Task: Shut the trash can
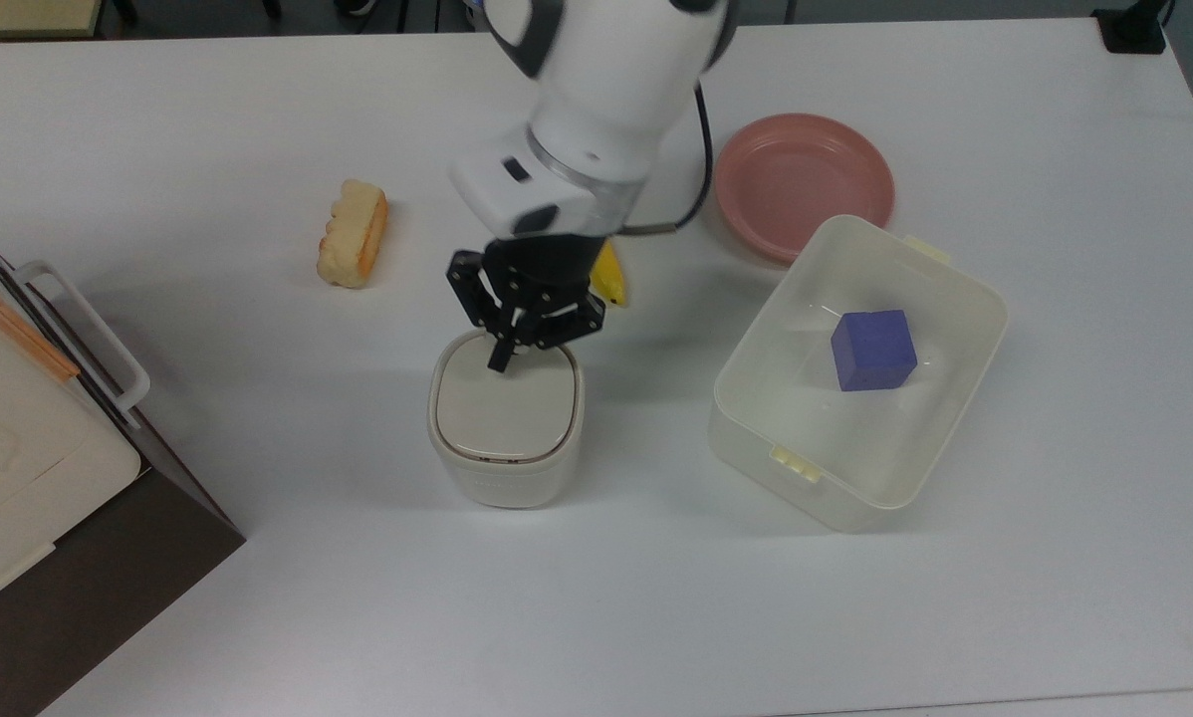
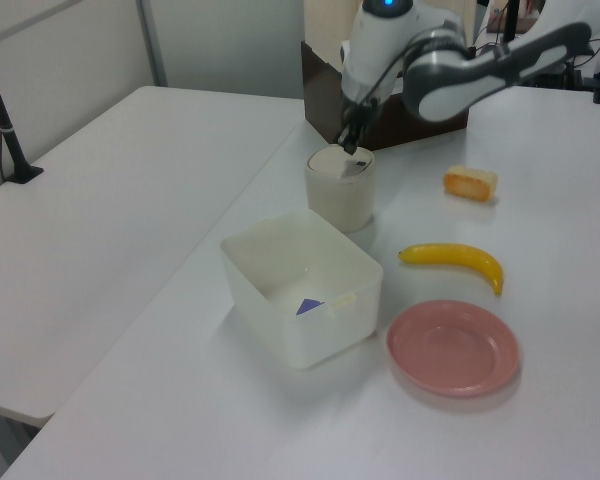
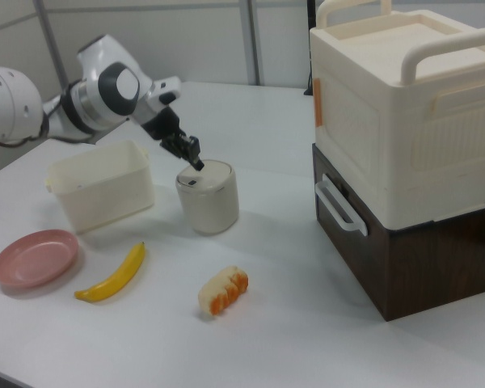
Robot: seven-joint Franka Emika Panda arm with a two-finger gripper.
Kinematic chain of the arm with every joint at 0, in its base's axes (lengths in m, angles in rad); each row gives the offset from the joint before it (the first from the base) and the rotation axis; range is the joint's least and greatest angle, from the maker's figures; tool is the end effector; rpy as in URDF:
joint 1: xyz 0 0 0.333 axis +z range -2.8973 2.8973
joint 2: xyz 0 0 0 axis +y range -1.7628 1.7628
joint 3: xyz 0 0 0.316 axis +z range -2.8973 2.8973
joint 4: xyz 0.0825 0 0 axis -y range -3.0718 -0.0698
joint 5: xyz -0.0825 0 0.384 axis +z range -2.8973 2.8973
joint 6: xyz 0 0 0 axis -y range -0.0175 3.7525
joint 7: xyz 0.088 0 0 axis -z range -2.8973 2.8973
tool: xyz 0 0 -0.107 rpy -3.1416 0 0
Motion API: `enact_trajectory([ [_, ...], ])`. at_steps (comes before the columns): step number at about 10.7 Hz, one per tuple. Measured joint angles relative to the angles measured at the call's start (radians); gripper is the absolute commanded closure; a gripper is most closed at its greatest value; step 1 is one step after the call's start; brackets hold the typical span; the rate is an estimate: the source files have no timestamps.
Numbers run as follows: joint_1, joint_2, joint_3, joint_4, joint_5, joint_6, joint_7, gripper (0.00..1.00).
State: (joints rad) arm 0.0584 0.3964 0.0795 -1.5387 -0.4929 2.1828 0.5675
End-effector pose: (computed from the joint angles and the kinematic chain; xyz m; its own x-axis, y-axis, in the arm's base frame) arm 0.6960 0.0708 0.4551 0.9131 -0.1374 0.3838 -0.2451 -0.9373 0.2476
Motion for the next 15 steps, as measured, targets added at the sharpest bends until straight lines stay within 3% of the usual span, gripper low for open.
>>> enact_trajectory([
  [2,-0.051,-0.091,-0.001,0.002,0.176,-0.101,-0.105,1.00],
  [4,-0.129,-0.220,-0.007,0.003,0.382,-0.271,-0.312,1.00],
  [5,-0.174,-0.285,-0.008,0.003,0.450,-0.353,-0.404,1.00],
  [7,-0.240,-0.395,-0.009,-0.001,0.520,-0.478,-0.545,1.00],
  [8,-0.251,-0.430,-0.009,-0.006,0.531,-0.515,-0.567,0.82],
  [9,-0.256,-0.455,-0.009,-0.011,0.537,-0.555,-0.588,0.01],
  [15,-0.257,-0.473,0.003,-0.028,0.559,-0.602,-0.621,0.00],
])
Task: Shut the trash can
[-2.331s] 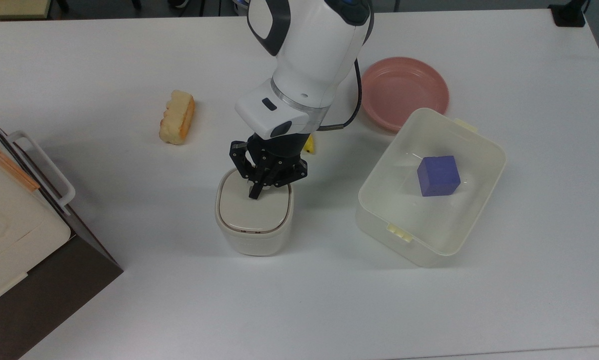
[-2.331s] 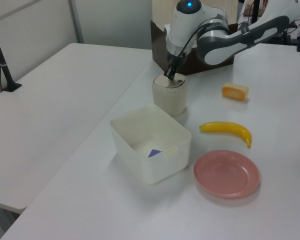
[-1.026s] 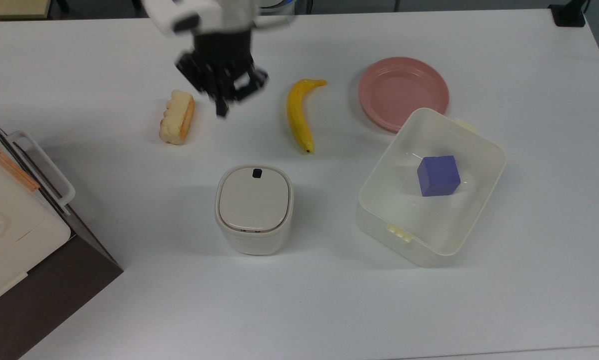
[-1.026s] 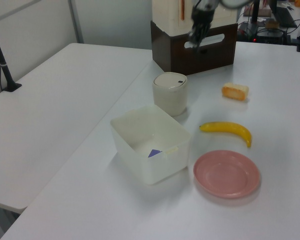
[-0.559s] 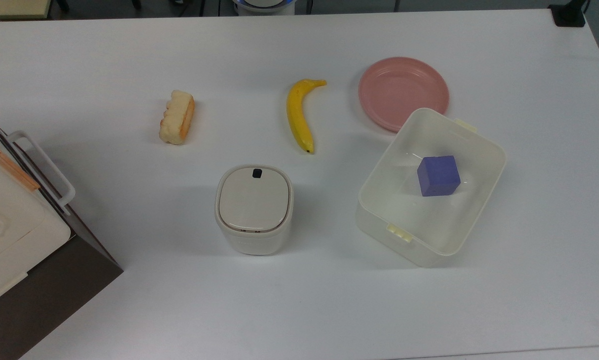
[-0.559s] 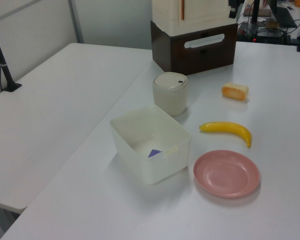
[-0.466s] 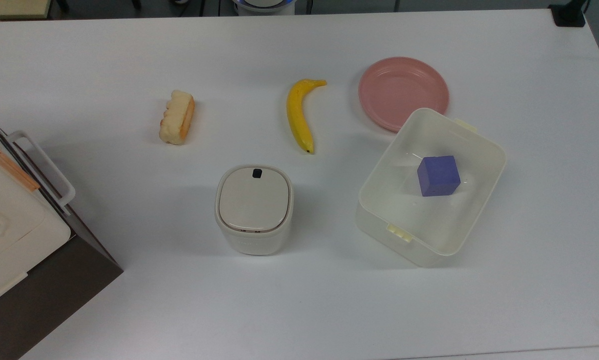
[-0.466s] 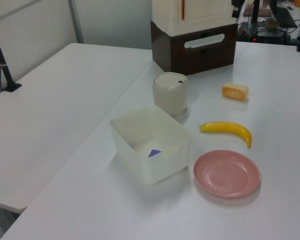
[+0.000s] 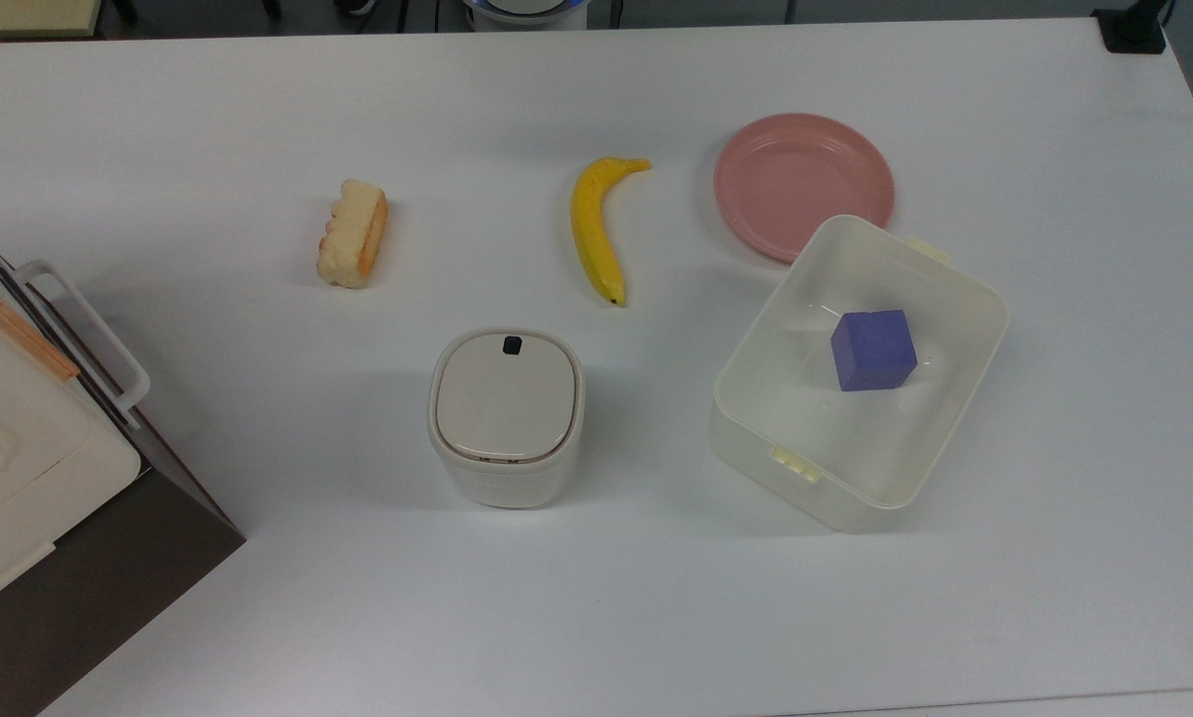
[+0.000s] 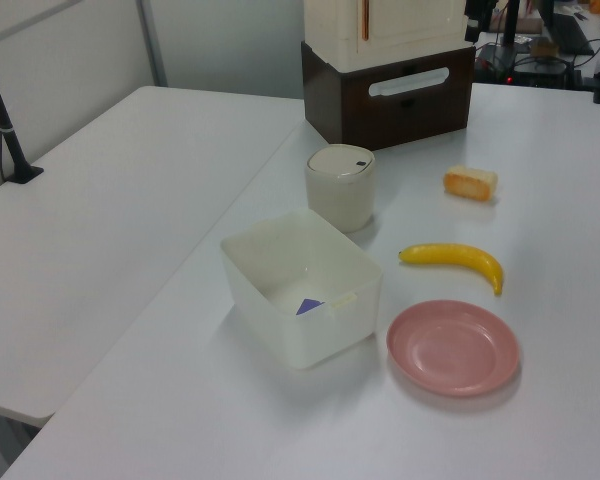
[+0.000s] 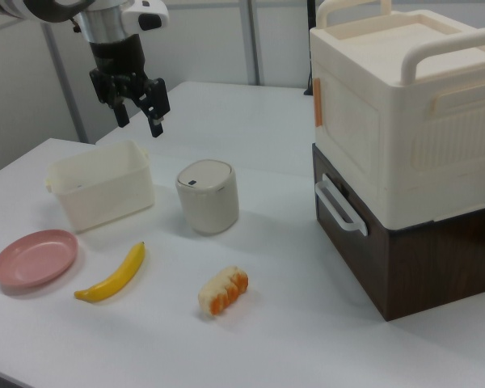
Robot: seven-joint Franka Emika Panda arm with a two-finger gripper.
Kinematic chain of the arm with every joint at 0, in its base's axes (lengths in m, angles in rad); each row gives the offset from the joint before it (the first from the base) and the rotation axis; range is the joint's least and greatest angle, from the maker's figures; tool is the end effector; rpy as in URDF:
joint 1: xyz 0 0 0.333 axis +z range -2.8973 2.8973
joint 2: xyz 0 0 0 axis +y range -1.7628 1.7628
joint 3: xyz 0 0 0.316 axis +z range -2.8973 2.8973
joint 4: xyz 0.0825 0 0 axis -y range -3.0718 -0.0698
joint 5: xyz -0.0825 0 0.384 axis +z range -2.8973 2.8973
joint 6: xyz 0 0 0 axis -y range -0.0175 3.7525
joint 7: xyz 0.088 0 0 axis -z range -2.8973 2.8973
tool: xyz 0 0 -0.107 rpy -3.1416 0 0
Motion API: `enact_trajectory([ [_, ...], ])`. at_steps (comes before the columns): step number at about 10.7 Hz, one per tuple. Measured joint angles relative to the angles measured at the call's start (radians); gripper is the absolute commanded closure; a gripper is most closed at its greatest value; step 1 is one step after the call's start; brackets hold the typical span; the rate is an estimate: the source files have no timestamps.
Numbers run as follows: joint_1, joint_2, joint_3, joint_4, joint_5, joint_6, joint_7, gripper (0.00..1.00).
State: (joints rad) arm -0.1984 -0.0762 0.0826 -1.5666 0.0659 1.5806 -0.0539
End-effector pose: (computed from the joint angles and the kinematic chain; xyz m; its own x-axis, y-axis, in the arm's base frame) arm 0.5292 -0.0525 0.6688 0.9938 -0.0618 0.0929 -0.0569 -0.9969 -0.0544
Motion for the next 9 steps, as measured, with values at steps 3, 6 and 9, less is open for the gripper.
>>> enact_trajectory([
  [3,0.000,0.000,-0.001,-0.002,0.000,0.000,0.000,0.00],
  [6,0.037,0.000,-0.013,-0.002,0.000,0.000,0.000,0.00],
  [9,0.086,0.000,-0.050,-0.002,0.000,0.000,0.000,0.00],
])
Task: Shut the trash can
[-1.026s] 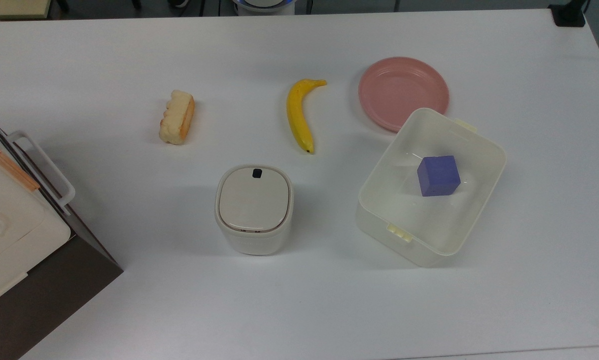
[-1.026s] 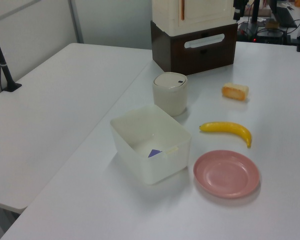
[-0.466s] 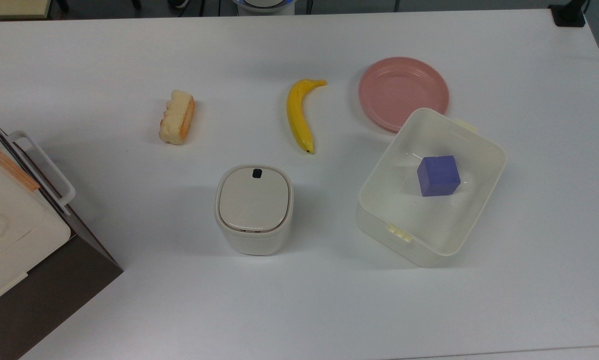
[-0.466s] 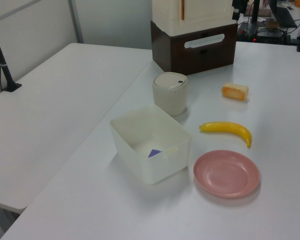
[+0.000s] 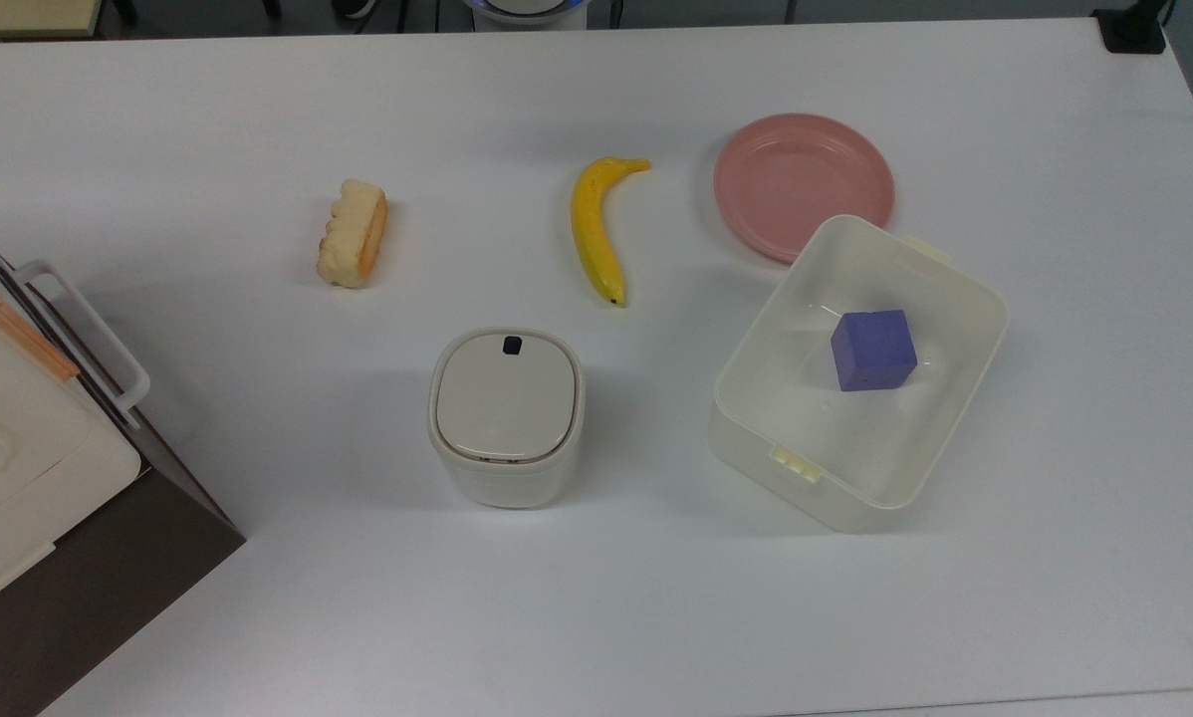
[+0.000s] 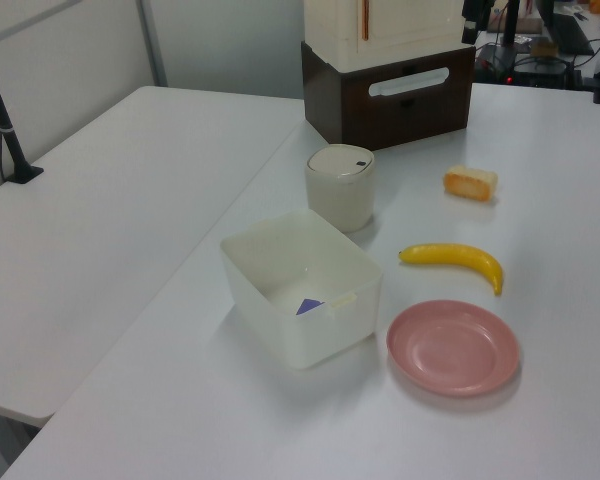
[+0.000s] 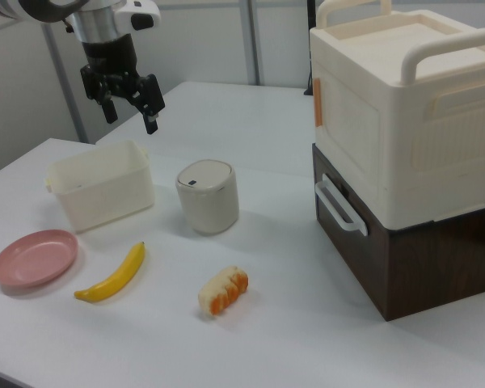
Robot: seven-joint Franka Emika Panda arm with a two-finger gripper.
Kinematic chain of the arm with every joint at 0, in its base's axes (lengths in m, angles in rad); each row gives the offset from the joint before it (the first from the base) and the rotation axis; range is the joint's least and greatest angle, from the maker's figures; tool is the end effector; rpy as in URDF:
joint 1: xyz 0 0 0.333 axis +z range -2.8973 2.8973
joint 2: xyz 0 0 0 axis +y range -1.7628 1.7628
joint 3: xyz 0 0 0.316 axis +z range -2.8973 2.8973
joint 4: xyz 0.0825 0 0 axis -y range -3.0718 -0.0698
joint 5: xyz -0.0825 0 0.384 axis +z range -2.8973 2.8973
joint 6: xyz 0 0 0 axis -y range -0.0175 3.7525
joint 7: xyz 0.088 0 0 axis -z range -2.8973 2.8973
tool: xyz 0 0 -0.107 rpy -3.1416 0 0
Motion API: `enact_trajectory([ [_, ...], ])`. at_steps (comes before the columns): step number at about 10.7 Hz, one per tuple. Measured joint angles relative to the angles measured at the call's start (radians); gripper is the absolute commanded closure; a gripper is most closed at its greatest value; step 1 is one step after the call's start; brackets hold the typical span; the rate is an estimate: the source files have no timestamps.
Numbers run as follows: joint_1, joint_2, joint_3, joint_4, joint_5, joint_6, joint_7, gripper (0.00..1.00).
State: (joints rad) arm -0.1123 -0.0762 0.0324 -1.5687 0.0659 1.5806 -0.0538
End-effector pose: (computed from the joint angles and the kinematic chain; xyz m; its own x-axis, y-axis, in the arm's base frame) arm 0.5306 -0.0347 0.6680 0.9955 -0.0264 0.0912 -0.0211 -0.9981 -0.0584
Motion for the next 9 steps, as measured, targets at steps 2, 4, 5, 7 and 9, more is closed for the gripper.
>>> enact_trajectory([
  [2,0.000,0.000,-0.006,0.000,0.000,0.000,0.000,0.00],
  [4,0.000,0.000,-0.007,0.000,0.000,0.000,0.000,0.00],
  [5,0.000,0.000,-0.007,0.000,0.000,0.000,0.000,0.00],
  [7,0.000,0.000,-0.019,0.000,0.000,0.000,0.000,0.00],
  [9,0.000,0.000,-0.035,0.000,0.000,0.000,0.000,0.00],
])
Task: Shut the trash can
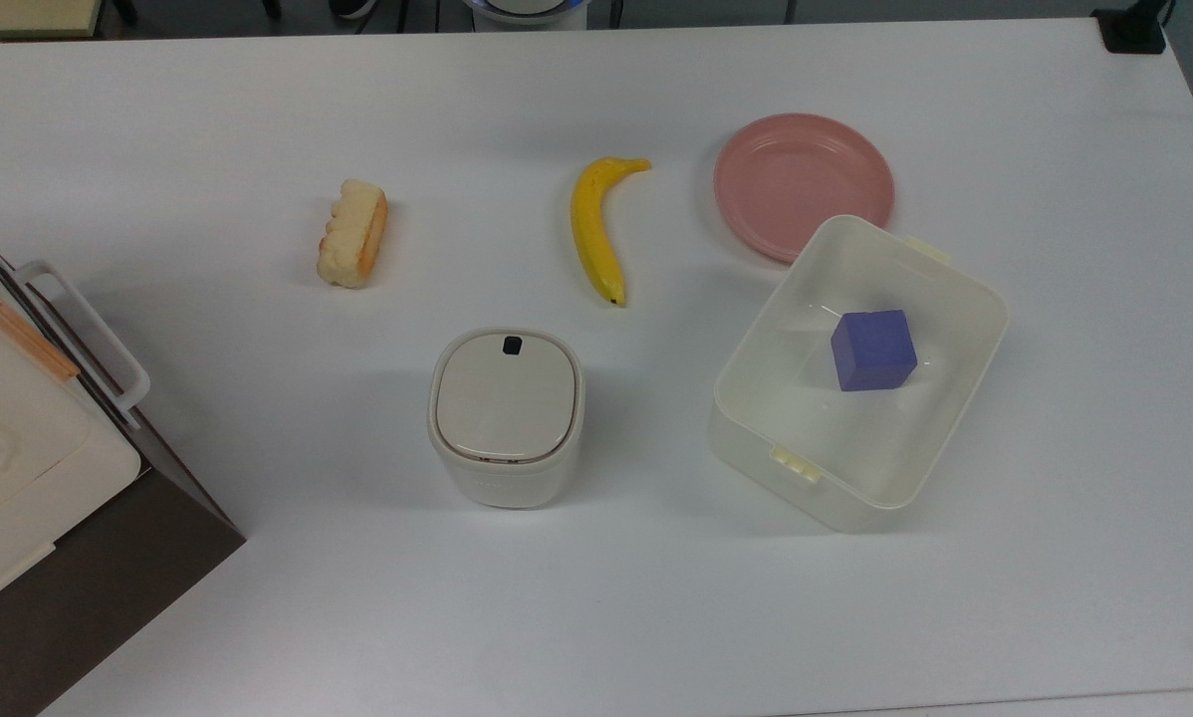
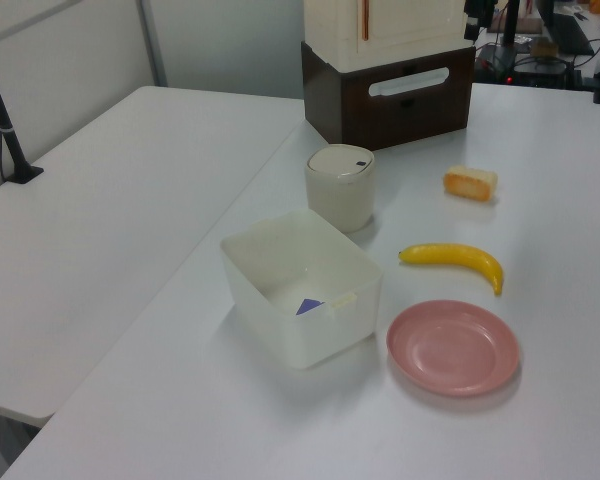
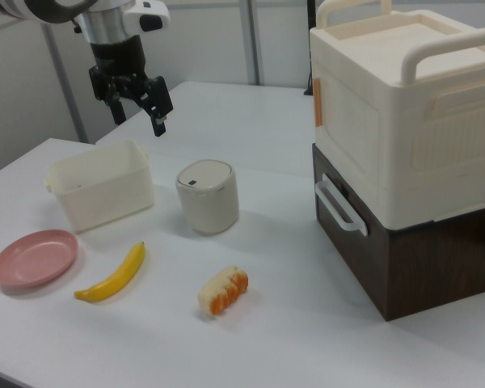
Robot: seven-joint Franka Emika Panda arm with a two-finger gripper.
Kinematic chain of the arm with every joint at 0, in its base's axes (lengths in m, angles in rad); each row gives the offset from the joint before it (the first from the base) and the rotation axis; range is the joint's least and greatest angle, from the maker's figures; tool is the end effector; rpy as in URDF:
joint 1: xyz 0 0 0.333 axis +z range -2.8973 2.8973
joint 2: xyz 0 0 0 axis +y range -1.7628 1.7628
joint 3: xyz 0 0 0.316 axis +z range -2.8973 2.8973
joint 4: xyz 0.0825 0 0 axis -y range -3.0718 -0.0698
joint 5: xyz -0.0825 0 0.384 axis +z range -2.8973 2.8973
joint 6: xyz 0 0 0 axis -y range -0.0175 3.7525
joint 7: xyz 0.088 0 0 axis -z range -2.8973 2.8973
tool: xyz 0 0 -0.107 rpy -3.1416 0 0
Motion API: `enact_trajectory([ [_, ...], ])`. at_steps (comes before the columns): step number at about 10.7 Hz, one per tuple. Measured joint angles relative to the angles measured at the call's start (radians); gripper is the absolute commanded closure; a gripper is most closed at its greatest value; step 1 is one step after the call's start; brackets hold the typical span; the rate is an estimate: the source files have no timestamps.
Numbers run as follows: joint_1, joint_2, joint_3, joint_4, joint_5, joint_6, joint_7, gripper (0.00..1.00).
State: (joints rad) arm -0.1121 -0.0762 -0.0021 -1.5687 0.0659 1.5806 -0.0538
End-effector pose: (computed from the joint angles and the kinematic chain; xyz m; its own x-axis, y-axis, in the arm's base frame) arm 0.5290 -0.0537 0.6680 0.9940 -0.0607 0.0914 -0.0552 -0.9966 -0.0610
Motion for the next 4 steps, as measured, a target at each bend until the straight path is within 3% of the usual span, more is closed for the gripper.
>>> enact_trajectory([
  [4,0.000,0.000,-0.009,0.002,0.000,0.000,0.000,0.00],
])
